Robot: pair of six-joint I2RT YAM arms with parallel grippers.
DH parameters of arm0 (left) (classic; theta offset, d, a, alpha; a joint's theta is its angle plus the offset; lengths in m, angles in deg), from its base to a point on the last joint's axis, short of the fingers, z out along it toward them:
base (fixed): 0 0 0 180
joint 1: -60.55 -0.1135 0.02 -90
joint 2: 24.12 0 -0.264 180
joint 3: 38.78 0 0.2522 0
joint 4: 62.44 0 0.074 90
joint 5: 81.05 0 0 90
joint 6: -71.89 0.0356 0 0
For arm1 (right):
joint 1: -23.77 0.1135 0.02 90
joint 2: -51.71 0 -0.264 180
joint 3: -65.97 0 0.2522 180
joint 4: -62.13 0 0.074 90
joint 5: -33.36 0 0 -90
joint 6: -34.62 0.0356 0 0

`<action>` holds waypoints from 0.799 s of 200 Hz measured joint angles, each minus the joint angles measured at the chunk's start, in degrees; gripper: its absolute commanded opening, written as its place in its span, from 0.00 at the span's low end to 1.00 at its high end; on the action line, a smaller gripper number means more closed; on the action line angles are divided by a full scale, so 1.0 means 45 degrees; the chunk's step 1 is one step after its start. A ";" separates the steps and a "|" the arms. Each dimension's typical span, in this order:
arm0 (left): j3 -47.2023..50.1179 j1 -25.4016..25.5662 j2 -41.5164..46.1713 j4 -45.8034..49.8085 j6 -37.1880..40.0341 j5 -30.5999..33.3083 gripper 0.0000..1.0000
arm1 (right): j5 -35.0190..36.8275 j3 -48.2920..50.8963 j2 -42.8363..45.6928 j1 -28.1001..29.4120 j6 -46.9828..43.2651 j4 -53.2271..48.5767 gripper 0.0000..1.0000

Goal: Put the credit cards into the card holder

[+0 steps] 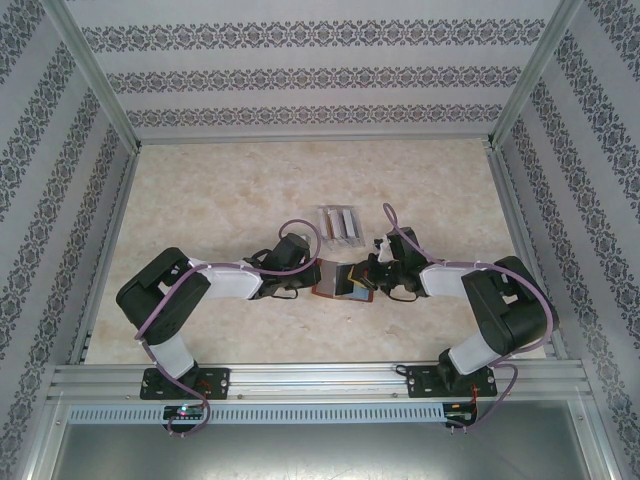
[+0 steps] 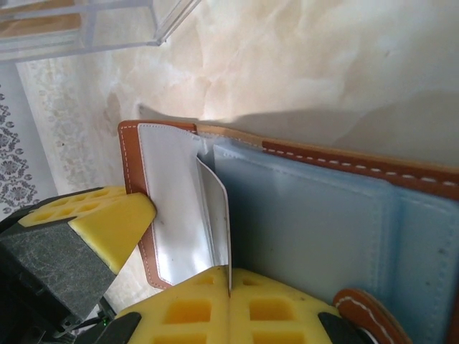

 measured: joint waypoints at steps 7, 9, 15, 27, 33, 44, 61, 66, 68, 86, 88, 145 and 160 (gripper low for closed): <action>0.0000 0.0000 0.0000 0.0000 0.0000 0.0005 0.00 | 0.0092 0.0029 0.0005 0.0000 0.0058 0.0044 0.00; -0.0005 0.0000 0.0000 0.0000 0.0000 0.0005 0.00 | 0.0107 0.0034 0.0005 0.0000 0.0068 0.0044 0.00; -0.0015 0.0000 0.0000 0.0005 0.0000 0.0005 0.00 | 0.0189 0.0068 0.0010 0.0005 0.0121 0.0097 0.00; -0.0019 0.0000 0.0000 0.0015 -0.0005 0.0005 0.00 | 0.0364 0.0180 0.0063 0.0015 0.0194 0.0262 0.00; -0.0019 0.0000 0.0000 0.0015 -0.0010 0.0005 0.00 | 0.0442 0.0228 0.0087 0.0019 0.0233 0.0340 0.00; -0.0019 0.0000 0.0000 0.0015 -0.0039 0.0015 0.00 | 0.0534 0.0262 0.0107 0.0102 0.0291 0.0457 0.02; -0.0024 0.0000 -0.0015 0.0015 -0.0078 0.0073 0.00 | 0.0631 0.0262 0.0097 0.0248 0.0442 0.0612 0.07; -0.0024 0.0000 -0.0024 0.0015 -0.0087 0.0092 0.00 | 0.0685 0.0262 0.0083 0.0316 0.0486 0.0665 0.08; -0.0029 0.0000 -0.0029 0.0010 -0.0092 0.0097 0.00 | 0.0724 0.0262 0.0073 0.0345 0.0476 0.0675 0.09; -0.0063 -0.0005 -0.0078 0.0015 -0.0189 0.0175 0.00 | 0.0928 0.0228 0.0010 0.0486 0.0539 0.0758 0.12; -0.0068 -0.0005 -0.0083 0.0019 -0.0189 0.0185 0.00 | 0.0942 0.0223 0.0005 0.0491 0.0529 0.0758 0.13; -0.0189 0.0010 -0.0189 -0.0005 -0.0291 0.0126 0.00 | 0.1229 -0.0107 0.0330 0.0573 -0.0010 -0.0316 0.31; -0.0199 0.0010 -0.0209 -0.0005 -0.0321 0.0083 0.00 | 0.1307 -0.0219 0.0461 0.0573 -0.0257 -0.0816 0.32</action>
